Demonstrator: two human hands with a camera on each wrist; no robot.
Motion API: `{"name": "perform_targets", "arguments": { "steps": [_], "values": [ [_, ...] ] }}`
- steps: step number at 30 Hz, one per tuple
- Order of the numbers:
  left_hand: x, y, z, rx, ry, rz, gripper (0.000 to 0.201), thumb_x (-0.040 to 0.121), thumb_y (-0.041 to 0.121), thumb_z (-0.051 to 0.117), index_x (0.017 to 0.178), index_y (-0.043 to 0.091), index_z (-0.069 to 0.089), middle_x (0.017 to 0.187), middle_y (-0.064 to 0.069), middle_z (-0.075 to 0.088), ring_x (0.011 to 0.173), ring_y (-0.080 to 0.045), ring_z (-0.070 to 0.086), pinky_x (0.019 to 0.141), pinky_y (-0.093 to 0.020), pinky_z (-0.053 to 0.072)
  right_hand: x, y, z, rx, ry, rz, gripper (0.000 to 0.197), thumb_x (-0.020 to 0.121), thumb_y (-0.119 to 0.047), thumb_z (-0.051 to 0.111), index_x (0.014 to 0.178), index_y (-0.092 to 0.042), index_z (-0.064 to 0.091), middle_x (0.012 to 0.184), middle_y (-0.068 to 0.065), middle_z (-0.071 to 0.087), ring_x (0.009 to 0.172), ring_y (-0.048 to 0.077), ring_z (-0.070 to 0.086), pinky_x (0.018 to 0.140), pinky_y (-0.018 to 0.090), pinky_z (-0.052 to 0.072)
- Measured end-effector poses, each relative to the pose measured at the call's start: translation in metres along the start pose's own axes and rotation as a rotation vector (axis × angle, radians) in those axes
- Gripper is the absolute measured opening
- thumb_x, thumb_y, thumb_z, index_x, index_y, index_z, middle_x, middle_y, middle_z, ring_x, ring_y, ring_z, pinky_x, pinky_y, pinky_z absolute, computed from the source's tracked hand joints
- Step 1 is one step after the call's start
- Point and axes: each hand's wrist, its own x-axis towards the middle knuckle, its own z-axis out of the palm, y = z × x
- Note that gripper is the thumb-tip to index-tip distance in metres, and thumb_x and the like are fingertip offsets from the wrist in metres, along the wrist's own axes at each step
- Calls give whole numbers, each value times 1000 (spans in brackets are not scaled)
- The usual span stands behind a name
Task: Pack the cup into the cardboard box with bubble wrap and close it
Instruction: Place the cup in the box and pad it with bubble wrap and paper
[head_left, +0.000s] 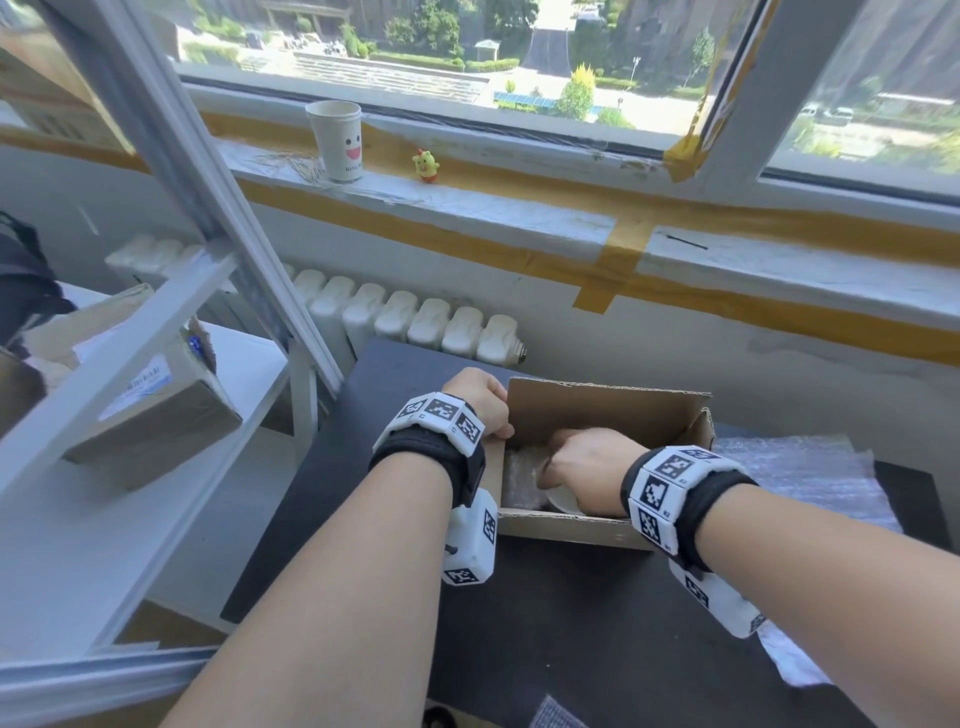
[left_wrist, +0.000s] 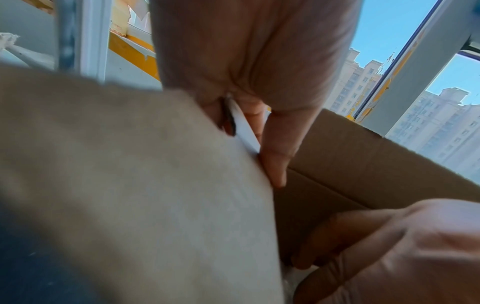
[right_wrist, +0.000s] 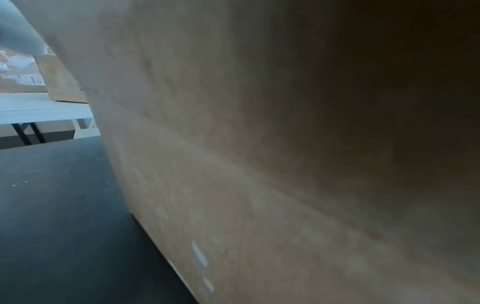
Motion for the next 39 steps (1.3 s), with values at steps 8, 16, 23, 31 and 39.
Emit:
{"name": "perform_targets", "arguments": {
  "steps": [8,16,23,31,39],
  "values": [
    [-1,3,-2,4,-46,3,19,82,10,74,99,18,69,93,-2,63,89,-20,58,78,-28,47,16,-4,18,245,0,44,41,79,-7,50,113,-22,70,108,6,72,99,30,65,83,38,56],
    [0,3,-3,-16,-58,-2,23,83,9,73,105,16,71,94,-1,64,88,-19,59,74,-26,45,30,0,30,135,-104,-52,34,94,-16,50,125,-18,61,133,3,58,122,26,54,100,35,45],
    [4,4,-2,-12,-50,-1,22,83,8,73,104,16,71,95,-1,65,90,-19,59,75,-27,45,36,7,36,75,-336,0,44,99,-23,40,143,-26,44,154,-1,35,144,22,30,116,43,26],
    [2,6,2,128,18,53,17,81,11,76,91,18,64,92,-3,62,87,-22,57,74,-28,46,5,-1,8,281,1,181,44,90,-9,49,125,-32,64,128,1,62,116,25,57,95,33,47],
    [-11,18,6,270,174,129,15,77,8,67,77,14,53,73,-2,58,62,-19,53,56,-26,44,-40,21,-2,405,51,486,46,86,-5,49,121,-29,67,125,-2,66,112,24,61,94,31,50]
  ]
}}
